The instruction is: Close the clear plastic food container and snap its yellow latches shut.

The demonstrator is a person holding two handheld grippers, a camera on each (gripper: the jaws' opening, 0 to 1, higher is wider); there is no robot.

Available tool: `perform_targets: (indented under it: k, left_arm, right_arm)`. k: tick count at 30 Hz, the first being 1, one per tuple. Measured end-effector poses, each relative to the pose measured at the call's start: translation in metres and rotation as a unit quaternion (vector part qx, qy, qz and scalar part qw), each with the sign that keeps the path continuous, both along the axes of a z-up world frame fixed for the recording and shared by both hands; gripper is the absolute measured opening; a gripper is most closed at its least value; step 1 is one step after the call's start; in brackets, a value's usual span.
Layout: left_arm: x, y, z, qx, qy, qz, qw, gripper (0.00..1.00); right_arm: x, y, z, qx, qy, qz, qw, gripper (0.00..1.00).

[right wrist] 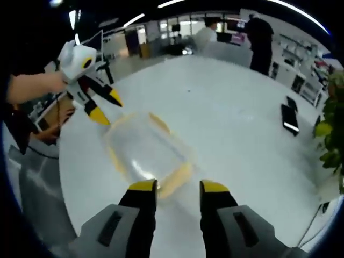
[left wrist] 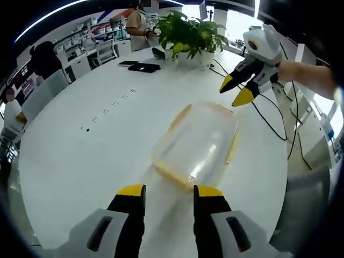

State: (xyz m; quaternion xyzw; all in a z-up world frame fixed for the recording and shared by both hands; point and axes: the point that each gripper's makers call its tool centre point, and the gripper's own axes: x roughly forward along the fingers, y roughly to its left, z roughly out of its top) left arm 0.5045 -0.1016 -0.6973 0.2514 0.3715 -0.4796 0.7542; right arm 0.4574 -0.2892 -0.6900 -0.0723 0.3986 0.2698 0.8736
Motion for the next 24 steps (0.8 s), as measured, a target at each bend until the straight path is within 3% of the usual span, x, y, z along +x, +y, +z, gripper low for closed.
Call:
perform_targets:
  k: [4, 14, 24]
  left_arm:
    - [-0.002, 0.001, -0.004, -0.002, 0.012, 0.020, 0.9997, 0.27]
    - [0.002, -0.008, -0.001, -0.058, 0.046, 0.091, 0.9931, 0.26]
    - [0.002, -0.012, -0.001, -0.064, 0.043, 0.100, 0.9920, 0.26]
  right_arm:
    - [0.001, 0.001, -0.002, 0.008, 0.005, -0.035, 0.9993, 0.28]
    - [0.002, 0.014, -0.013, 0.045, 0.006, -0.101, 0.9939, 0.28]
    - [0.003, 0.016, -0.014, 0.068, 0.006, -0.132, 0.9889, 0.25]
